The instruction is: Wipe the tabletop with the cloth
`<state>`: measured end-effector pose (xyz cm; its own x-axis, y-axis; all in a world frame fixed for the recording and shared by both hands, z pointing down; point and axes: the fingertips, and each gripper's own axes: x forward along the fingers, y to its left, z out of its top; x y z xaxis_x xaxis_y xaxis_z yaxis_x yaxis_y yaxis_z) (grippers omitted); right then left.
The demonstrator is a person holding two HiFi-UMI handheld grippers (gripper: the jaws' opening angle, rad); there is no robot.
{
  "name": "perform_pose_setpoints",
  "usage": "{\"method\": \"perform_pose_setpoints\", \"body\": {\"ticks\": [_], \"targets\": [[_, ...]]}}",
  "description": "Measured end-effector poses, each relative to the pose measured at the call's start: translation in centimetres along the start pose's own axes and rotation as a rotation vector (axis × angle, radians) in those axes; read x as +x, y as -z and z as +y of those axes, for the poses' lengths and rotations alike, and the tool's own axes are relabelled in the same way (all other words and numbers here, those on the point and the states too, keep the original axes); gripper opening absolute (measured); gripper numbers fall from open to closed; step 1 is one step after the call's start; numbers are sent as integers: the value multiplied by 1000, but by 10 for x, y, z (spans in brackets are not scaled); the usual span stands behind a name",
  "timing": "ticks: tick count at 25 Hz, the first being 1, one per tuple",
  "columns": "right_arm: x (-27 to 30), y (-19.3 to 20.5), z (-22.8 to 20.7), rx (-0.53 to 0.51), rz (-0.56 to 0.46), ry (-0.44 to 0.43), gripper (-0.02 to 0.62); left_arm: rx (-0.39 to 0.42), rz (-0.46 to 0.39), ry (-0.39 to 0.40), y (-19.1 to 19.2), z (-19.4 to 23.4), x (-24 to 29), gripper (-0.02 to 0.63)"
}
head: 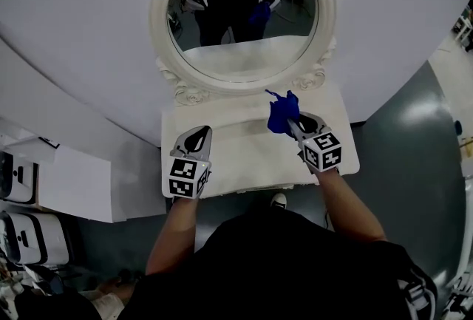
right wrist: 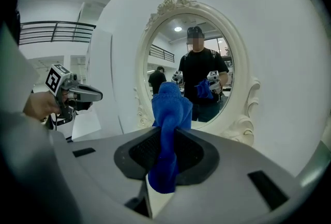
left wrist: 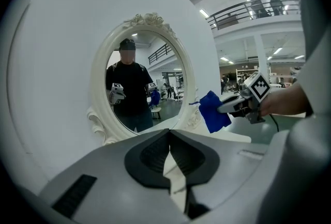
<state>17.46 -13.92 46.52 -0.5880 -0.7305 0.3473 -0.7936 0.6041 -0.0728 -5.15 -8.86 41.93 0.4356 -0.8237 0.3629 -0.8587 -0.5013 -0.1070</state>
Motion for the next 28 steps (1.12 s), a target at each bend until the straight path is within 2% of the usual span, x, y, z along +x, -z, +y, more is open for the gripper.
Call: {"method": "perform_pose_setpoints", "body": {"ticks": [13,28], "targets": [[27,-7,-42,-33,11,-130,63,-59,30,-96,-9,-12,41,11],[42,-11,-45,-42,29,-133,63,-77,16,-101,-8,0,50,11]]}}
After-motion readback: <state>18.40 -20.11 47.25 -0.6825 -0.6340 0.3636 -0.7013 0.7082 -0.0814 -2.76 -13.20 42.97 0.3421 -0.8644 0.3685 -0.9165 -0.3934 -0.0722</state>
